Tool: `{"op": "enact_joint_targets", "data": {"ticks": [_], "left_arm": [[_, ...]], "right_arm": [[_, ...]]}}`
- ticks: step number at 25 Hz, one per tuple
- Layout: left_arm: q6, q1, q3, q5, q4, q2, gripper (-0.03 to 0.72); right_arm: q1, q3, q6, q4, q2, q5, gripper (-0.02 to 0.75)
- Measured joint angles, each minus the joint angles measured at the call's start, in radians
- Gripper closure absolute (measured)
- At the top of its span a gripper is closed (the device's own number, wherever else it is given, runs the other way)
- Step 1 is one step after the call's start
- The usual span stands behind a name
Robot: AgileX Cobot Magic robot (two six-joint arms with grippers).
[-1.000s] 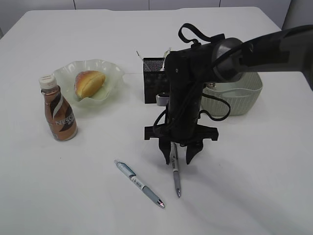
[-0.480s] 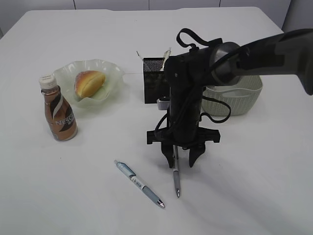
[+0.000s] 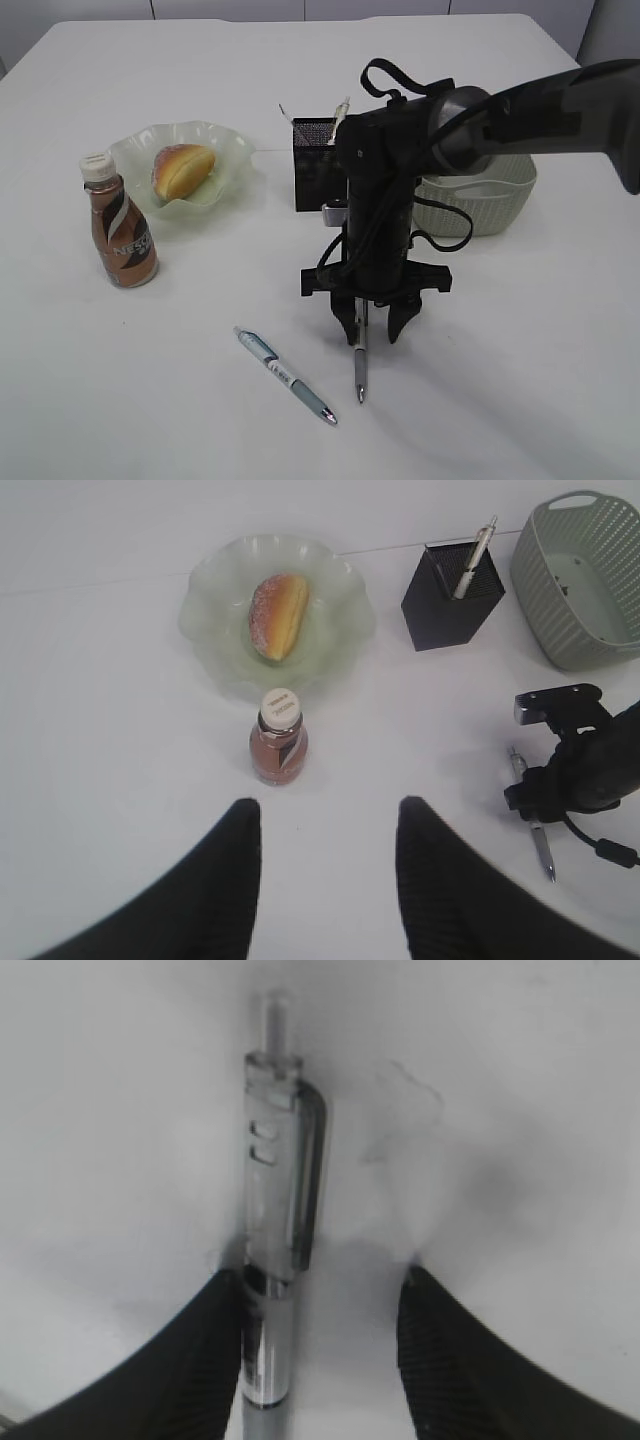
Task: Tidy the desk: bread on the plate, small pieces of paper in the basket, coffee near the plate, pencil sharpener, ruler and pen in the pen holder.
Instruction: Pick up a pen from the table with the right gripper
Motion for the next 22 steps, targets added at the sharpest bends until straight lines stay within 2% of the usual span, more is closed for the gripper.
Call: {"op": "enact_joint_targets", "data": {"ticks": [3,5,7,11,12,22], "left_arm": [[0.0,0.0,0.0,0.0,0.0,0.0,0.363],[0.0,0.0,0.0,0.0,0.0,0.0,0.363],[0.0,0.0,0.0,0.0,0.0,0.0,0.363],[0.0,0.0,0.0,0.0,0.0,0.0,0.363],[0.0,0.0,0.0,0.0,0.0,0.0,0.363],[0.0,0.0,0.0,0.0,0.0,0.0,0.363]], "right_arm": [[0.0,0.0,0.0,0.0,0.0,0.0,0.336],[0.0,0.0,0.0,0.002,0.0,0.0,0.363],[0.0,0.0,0.0,0.004,0.0,0.0,0.427],[0.0,0.0,0.0,0.004,0.0,0.0,0.606],[0.0,0.0,0.0,0.004,0.002,0.0,0.626],[0.0,-0.004,-0.029,-0.021,0.002,0.005,0.657]]}}
